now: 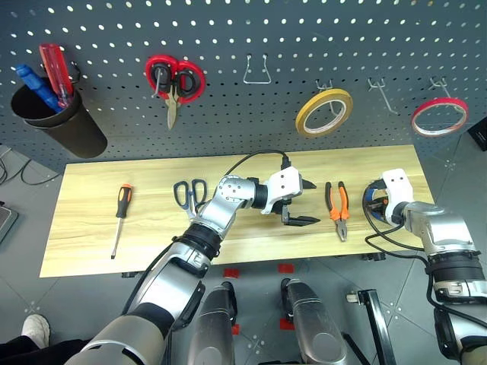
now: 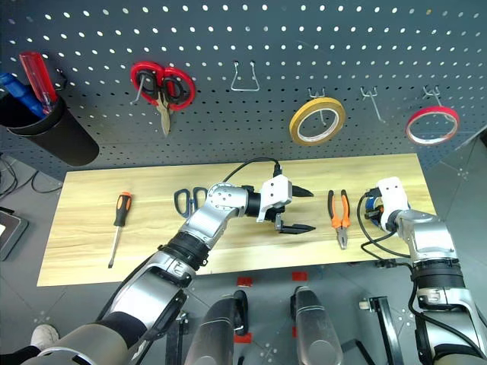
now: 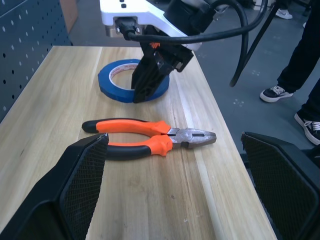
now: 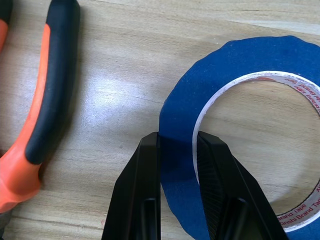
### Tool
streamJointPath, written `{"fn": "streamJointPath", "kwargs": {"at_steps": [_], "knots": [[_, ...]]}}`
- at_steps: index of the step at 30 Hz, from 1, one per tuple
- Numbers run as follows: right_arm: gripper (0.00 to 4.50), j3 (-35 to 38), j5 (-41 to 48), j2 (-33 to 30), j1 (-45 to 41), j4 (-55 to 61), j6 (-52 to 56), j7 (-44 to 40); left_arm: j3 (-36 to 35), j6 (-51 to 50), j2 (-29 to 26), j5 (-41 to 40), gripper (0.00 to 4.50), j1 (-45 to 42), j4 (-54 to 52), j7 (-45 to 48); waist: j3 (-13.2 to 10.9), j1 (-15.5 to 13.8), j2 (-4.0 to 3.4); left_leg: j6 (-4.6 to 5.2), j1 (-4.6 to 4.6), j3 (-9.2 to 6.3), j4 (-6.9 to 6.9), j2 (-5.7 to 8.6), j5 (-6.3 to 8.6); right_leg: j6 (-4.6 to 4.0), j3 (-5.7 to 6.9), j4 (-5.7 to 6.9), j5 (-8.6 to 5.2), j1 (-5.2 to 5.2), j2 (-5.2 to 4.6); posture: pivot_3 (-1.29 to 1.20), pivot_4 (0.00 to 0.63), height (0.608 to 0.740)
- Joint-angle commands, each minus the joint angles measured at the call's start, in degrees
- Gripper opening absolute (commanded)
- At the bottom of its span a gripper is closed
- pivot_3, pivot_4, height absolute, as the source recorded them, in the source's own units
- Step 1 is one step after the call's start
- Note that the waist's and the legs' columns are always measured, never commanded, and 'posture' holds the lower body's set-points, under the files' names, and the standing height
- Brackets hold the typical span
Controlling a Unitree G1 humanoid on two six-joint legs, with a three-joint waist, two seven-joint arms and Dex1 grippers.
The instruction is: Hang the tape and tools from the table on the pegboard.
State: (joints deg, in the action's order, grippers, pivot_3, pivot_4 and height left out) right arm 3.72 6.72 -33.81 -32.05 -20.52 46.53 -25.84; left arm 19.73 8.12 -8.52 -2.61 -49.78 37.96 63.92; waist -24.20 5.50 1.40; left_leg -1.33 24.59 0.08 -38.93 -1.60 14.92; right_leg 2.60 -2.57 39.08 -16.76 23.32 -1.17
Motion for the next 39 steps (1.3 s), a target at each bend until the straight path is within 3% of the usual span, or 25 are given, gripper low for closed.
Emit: {"fn": "streamJointPath", "kwargs": {"at_steps": [1,9,15,18,21,29,39], "knots": [[0.69,0.1,-1.4,-0.5,1.2,-2.7,1.1,1.4,-0.5,1.5,0.9,0.0,4.50,-0.9,-0.4,0.5,0.0,-0.1,0.00,0.00,0.00,0.00,0.00,0.00,0.00,0.01,0.00,-0.01,0.00,0.00,0.00,-0.19,0.483,0.740],[0.69,0.1,-2.5,-0.5,3.7,5.1,1.2,3.7,-2.5,-0.4,0.4,-1.4,4.50,2.4,-5.8,-1.3,0.1,-0.3,-0.08,-0.17,0.04,-0.02,0.01,-0.03,-0.10,0.02,0.02,-0.04,0.01,0.02,-0.08,-0.22,0.416,0.740],[0.69,-2.5,-9.4,-0.6,19.0,32.5,-8.2,10.1,-7.1,-17.8,0.5,-8.0,4.50,15.4,-31.9,-10.8,1.0,0.1,-0.68,-0.22,0.72,0.00,0.06,-0.06,-0.12,0.02,0.06,-0.02,0.01,0.74,-0.25,-0.29,0.301,0.740],[0.69,-3.6,-14.5,-0.1,24.3,37.8,-14.1,14.5,-7.6,-25.3,-0.8,-10.0,4.50,20.1,-41.4,-13.6,2.0,0.9,-0.84,-0.27,1.15,-0.01,-0.02,-0.04,-0.16,0.02,0.08,0.01,0.02,1.09,-0.25,-0.30,0.259,0.740],[0.69,-6.9,-25.3,-1.7,29.5,41.6,-28.5,22.7,-10.5,-37.5,-3.3,-15.2,4.50,26.1,-53.9,-17.4,4.5,1.4,-0.87,-0.35,1.12,-0.04,-0.01,0.00,-0.26,0.03,0.05,0.05,0.05,1.09,-0.23,-0.32,0.217,0.740],[0.69,-8.6,-35.3,-0.9,27.5,34.4,-48.9,32.8,-16.2,-48.8,-5.4,-22.7,4.50,27.3,-64.2,-24.8,9.4,2.4,-0.62,-0.41,0.75,0.02,0.13,0.12,-0.28,0.06,-0.04,-0.12,0.03,0.73,-0.02,-0.31,0.149,0.740],[0.69,-11.0,-34.6,2.9,16.0,18.5,-62.4,32.3,-16.6,-43.9,-5.7,-20.6,4.50,22.0,-57.9,-29.5,11.5,2.9,-0.68,-0.37,0.70,0.10,0.21,0.11,-0.27,0.05,-0.13,-0.13,0.02,0.71,0.00,-0.27,0.136,0.740]]}}
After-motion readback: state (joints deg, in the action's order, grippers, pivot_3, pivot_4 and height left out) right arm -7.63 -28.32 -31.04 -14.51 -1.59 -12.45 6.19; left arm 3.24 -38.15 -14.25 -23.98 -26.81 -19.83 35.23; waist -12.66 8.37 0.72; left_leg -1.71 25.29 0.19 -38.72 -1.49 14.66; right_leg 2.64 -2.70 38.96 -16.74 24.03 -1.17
